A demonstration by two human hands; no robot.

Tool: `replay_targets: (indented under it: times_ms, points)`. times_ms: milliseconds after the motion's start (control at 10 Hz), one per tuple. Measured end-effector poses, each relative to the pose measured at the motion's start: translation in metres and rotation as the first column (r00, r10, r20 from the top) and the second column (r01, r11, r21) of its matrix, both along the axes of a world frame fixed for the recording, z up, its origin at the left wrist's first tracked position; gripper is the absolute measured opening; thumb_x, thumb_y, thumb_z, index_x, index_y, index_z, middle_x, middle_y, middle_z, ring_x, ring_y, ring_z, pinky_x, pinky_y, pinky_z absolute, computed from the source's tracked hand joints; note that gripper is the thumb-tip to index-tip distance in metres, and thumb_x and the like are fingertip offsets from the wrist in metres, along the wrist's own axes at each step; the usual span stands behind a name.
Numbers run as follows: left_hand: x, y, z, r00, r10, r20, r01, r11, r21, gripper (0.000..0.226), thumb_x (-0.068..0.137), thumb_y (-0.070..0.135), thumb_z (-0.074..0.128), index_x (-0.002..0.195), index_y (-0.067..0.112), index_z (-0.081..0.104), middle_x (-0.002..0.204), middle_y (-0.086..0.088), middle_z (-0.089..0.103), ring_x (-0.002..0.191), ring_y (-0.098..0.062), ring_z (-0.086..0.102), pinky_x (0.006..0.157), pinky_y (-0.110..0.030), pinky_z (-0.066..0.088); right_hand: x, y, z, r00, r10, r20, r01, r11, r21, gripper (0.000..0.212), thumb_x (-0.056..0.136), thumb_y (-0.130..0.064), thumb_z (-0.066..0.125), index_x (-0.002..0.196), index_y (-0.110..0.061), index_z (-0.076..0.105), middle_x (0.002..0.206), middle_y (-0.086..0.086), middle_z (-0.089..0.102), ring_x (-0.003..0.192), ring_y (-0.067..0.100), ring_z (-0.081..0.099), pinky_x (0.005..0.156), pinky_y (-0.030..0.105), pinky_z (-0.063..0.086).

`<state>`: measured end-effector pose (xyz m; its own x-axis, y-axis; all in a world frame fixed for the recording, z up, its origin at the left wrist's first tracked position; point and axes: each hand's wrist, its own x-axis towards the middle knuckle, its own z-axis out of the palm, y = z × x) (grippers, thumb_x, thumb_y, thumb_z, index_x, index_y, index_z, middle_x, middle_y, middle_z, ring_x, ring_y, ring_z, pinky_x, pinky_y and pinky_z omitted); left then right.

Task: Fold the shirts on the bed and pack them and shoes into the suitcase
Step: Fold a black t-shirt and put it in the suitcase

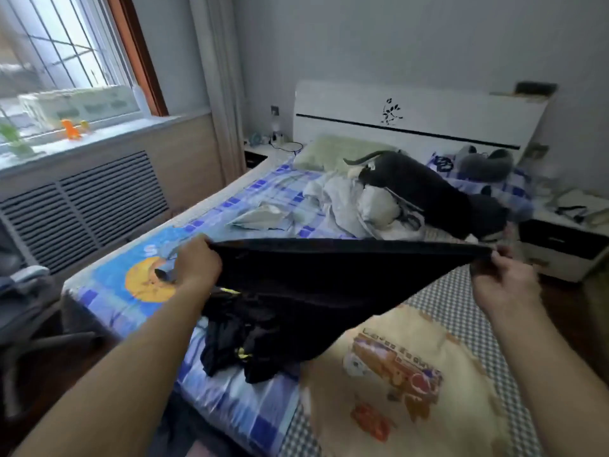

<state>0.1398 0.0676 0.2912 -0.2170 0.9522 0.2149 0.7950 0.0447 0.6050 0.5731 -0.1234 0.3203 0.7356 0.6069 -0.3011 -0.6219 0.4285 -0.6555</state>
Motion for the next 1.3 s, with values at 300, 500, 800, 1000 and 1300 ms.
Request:
replay_targets:
  times_ms: [300, 500, 800, 1000, 1300]
  points:
    - [0.064, -0.19, -0.167, 0.952, 0.098, 0.291, 0.055, 0.878, -0.476, 0.04, 0.081, -0.012, 0.05, 0.095, 0.02, 0.07, 0.095, -0.008, 0.07, 0.093, -0.032, 0.066, 0.079, -0.036, 0.05, 0.062, -0.19, -0.34, 0.946, 0.321, -0.051, -0.041, -0.037, -0.998, 0.049, 0.092, -0.035, 0.063, 0.119, 0.006, 0.061, 0.105, 0.024, 0.061, 0.082, 0.038, 0.061, 0.071, 0.045, 0.049]
    - [0.097, -0.234, -0.131, 0.894, -0.173, 0.414, 0.385, 0.771, -0.508, 0.041, 0.08, -0.02, 0.054, 0.084, 0.017, 0.069, 0.083, 0.002, 0.071, 0.075, -0.014, 0.065, 0.06, -0.017, 0.051, -0.07, -0.152, -0.227, 0.284, 0.954, 0.096, -0.19, 0.154, -0.97, 0.053, 0.085, -0.015, 0.07, 0.135, -0.026, 0.058, 0.139, 0.001, 0.054, 0.119, 0.02, 0.059, 0.093, 0.026, 0.05]
    - [0.114, -0.231, -0.069, 0.858, -0.446, 0.256, 0.495, 0.85, -0.181, 0.026, 0.082, 0.0, 0.072, 0.084, 0.026, 0.068, 0.085, 0.007, 0.06, 0.077, -0.006, 0.057, 0.07, -0.013, 0.042, -0.146, -0.084, -0.104, 0.043, 0.713, 0.7, -0.154, 0.697, -0.7, 0.036, 0.082, 0.004, 0.054, 0.098, -0.023, 0.073, 0.091, -0.011, 0.069, 0.084, 0.003, 0.057, 0.077, 0.021, 0.046]
    - [0.098, -0.222, -0.065, 0.918, -0.147, 0.369, 0.198, 0.975, -0.104, 0.035, 0.089, -0.005, 0.06, 0.09, 0.029, 0.07, 0.093, 0.003, 0.069, 0.083, -0.017, 0.064, 0.078, -0.039, 0.056, -0.112, -0.064, -0.042, 0.262, 0.6, 0.756, -0.199, 0.8, -0.566, 0.038, 0.087, 0.004, 0.057, 0.089, -0.03, 0.074, 0.082, -0.015, 0.072, 0.08, -0.001, 0.066, 0.072, 0.017, 0.05]
    - [0.134, -0.223, 0.006, 0.682, -0.468, 0.562, 0.582, 0.812, -0.03, 0.028, 0.092, 0.005, 0.067, 0.084, 0.029, 0.08, 0.079, 0.01, 0.075, 0.077, -0.01, 0.071, 0.075, -0.025, 0.056, -0.114, -0.081, -0.03, -0.307, 0.811, 0.498, -0.163, 0.471, -0.867, 0.061, 0.086, -0.033, 0.074, 0.139, -0.042, 0.046, 0.107, -0.014, 0.064, 0.09, 0.009, 0.063, 0.077, 0.028, 0.053]
